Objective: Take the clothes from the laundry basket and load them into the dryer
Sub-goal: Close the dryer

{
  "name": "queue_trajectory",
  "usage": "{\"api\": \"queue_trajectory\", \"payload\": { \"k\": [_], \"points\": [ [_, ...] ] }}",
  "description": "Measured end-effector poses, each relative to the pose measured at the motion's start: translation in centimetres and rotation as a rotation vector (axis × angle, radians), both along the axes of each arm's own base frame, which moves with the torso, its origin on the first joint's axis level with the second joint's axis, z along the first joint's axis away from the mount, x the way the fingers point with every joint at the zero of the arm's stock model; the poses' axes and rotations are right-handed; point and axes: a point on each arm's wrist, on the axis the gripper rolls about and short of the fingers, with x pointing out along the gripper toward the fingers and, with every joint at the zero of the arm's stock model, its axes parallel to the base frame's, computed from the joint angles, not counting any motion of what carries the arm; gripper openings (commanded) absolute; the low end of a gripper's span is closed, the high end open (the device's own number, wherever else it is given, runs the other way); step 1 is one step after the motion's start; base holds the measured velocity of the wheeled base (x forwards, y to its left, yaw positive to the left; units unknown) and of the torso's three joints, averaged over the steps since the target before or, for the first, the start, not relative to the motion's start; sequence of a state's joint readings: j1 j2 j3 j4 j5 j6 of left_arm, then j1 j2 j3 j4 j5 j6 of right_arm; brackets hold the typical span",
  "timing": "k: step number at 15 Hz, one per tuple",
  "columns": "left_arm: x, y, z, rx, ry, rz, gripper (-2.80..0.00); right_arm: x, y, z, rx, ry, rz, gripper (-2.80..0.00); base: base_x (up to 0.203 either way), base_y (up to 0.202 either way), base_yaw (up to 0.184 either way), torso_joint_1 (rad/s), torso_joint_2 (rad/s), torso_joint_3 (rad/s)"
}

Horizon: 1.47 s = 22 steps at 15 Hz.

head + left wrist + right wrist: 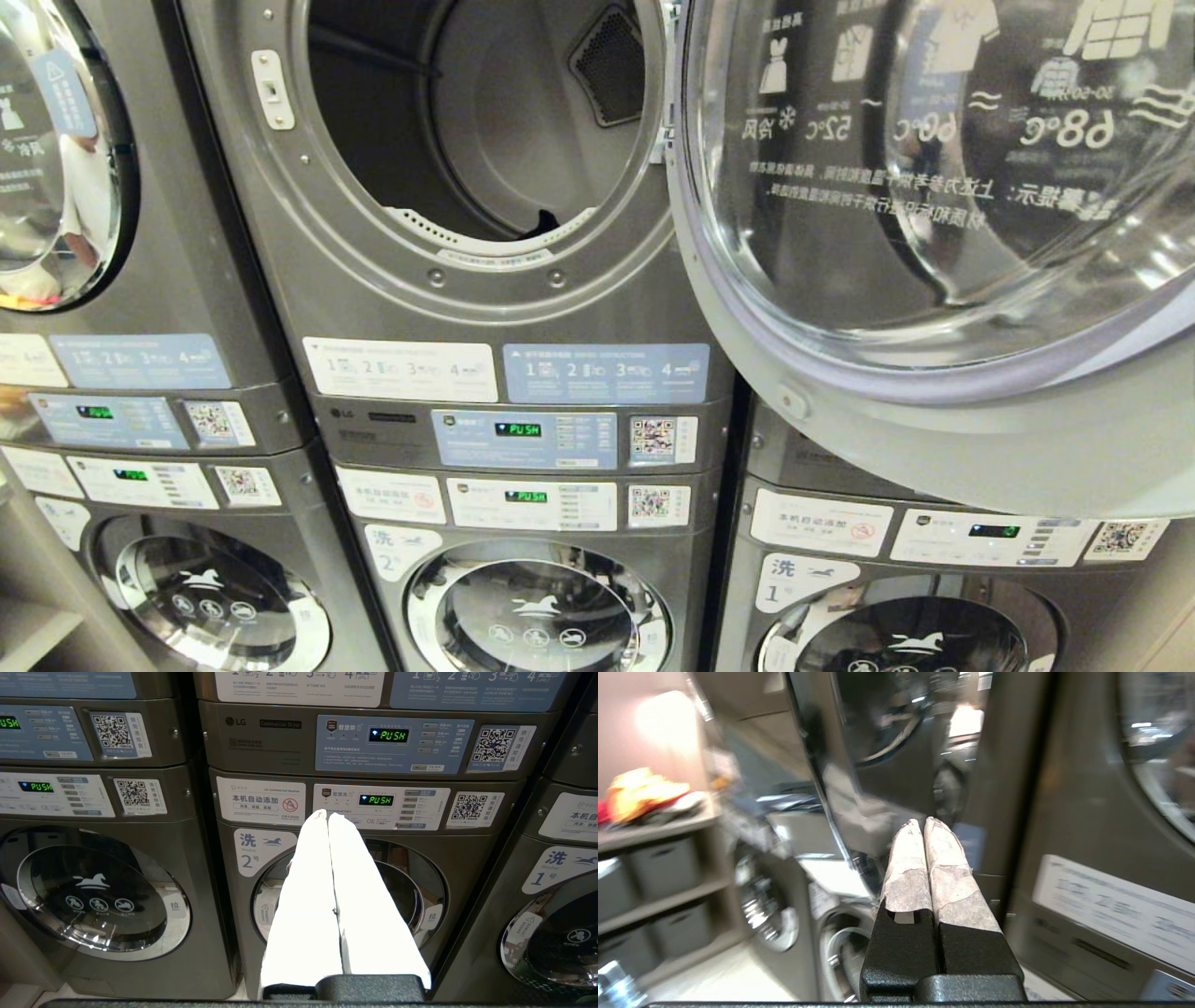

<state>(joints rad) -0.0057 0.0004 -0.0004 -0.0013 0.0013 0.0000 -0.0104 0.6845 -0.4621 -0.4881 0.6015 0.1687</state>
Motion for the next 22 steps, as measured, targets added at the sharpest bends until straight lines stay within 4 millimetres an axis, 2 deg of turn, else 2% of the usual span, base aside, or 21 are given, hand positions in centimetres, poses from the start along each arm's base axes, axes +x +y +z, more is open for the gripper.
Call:
{"api": "queue_trajectory", "payload": {
  "k": [3, 6, 12, 16, 22],
  "points": [
    [0.0, 0.0, 0.0, 0.000, 0.000, 0.000, -2.80, 0.8, 0.2, 0.5, -0.034, 0.016, 0.132, -2.80, 0.000, 0.000, 0.000, 0.000, 0.00, 0.000],
    [0.0, 0.0, 0.0, 0.000, 0.000, 0.000, -2.80, 2.5, 0.7, 1.8, -0.051, 0.034, 0.260, -2.80, 0.000, 0.000, 0.000, 0.000, 0.00, 0.000],
    [0.0, 0.0, 0.0, 0.000, -0.001, 0.000, -2.80, 6.8, 4.5, 3.9, -0.085, 0.059, 0.542, -2.80, 0.000, 0.000, 0.000, 0.000, 0.00, 0.000],
    [0.0, 0.0, 0.0, 0.000, 0.000, 0.000, -2.80, 8.4, 8.4, 4.5, -0.082, 0.089, 0.648, -2.80, 0.000, 0.000, 0.000, 0.000, 0.00, 0.000],
    [0.0, 0.0, 0.0, 0.000, 0.000, 0.000, -2.80, 11.5, 16.3, 5.9, -0.047, 0.049, 0.723, -2.80, 0.000, 0.000, 0.000, 0.000, 0.00, 0.000]
  ]
}}
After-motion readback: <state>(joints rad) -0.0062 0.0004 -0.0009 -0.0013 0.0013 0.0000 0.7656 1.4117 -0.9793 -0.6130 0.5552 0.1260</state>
